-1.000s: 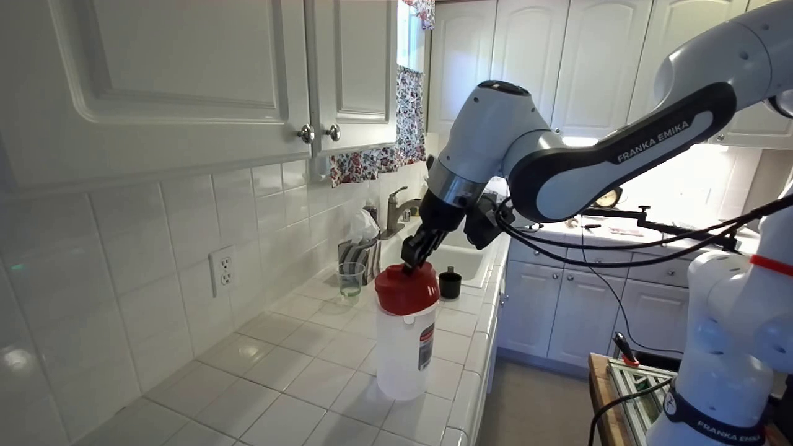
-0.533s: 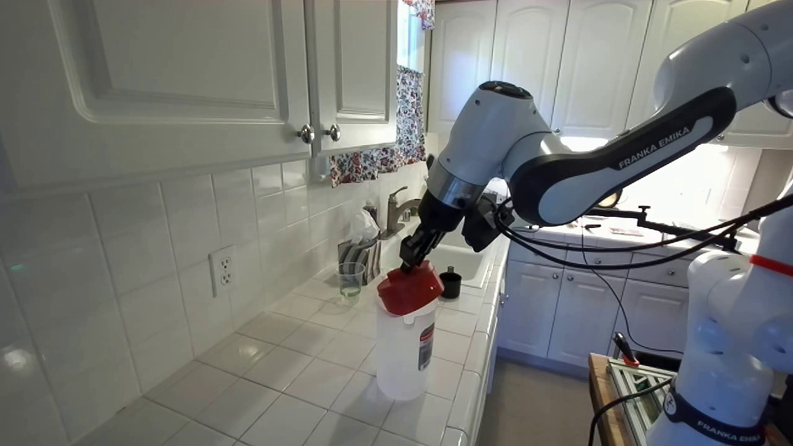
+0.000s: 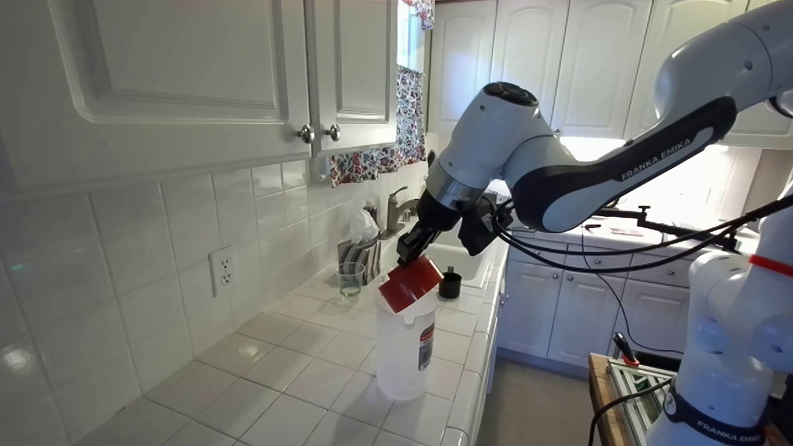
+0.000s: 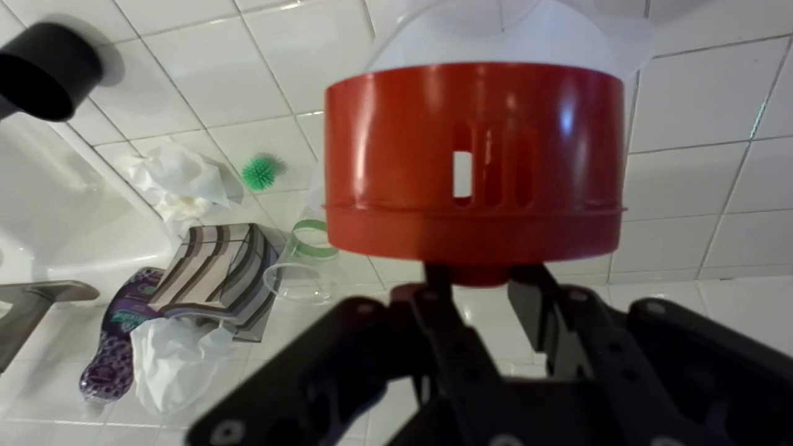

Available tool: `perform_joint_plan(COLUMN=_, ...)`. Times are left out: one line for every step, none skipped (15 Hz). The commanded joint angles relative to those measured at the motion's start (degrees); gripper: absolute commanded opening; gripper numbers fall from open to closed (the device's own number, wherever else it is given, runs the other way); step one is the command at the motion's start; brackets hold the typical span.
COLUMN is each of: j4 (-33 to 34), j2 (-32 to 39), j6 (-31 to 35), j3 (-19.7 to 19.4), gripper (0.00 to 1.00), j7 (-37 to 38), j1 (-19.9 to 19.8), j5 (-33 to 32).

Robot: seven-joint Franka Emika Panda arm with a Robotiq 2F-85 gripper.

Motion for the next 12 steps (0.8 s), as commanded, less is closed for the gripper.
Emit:
perform_joint_plan(j4=0.94, j2=0.99, j6=-0.29, j3=1.09, gripper=0.08, j7=3.01, j1=-0.82, j5=-3.76)
perform_joint_plan(j4=1.0, j2=1.32, j6=-0.45, j3=0.92, gripper=0.08, j7=2.85, j1=-0.5, j5=-3.68)
perform_joint_plan(j4=1.1, j2=1.53, j6=-0.63, j3=0.63, gripper=0.08, j7=2.07, j1=-0.12, j5=-2.94)
perform_joint_plan(j4=1.1, j2=1.76, j6=-0.73, j3=0.43, gripper=0.08, j7=1.48, j1=0.16, j5=-2.4)
perform_joint_plan(j4=1.15, j2=2.07, j6=-0.94, j3=0.24, gripper=0.08, j7=1.03, j1=0.41, j5=-1.92)
perform_joint_plan(j4=1.23, j2=2.36, j6=-1.1, j3=0.02, gripper=0.08, j7=0.49, j1=0.69, j5=-1.38)
perform_joint_plan(j4=1.28, j2=2.59, j6=-1.29, j3=-0.1, gripper=0.08, j7=0.38, j1=0.79, j5=-1.12)
perform_joint_plan(j4=1.39, j2=2.83, j6=-1.8, j3=-0.37, gripper=0.56, j7=-0.35, j1=1.14, j5=-0.28)
perform_joint_plan(j4=1.39, j2=2.94, j6=-2.04, j3=-0.69, gripper=0.58, j7=-1.34, j1=1.55, j5=0.73)
perform_joint_plan(j4=1.42, j2=3.06, j6=-2.4, j3=-0.9, gripper=0.63, j7=-1.91, j1=1.84, j5=1.5)
perform_joint_plan(j4=1.5, j2=3.25, j6=-2.95, j3=-1.63, gripper=0.7, j7=-4.15, j1=2.68, j5=3.85)
perform_joint_plan(j4=1.53, j2=3.28, j6=-3.49, j3=-2.0, gripper=0.78, j7=-5.36, j1=3.12, j5=5.4)
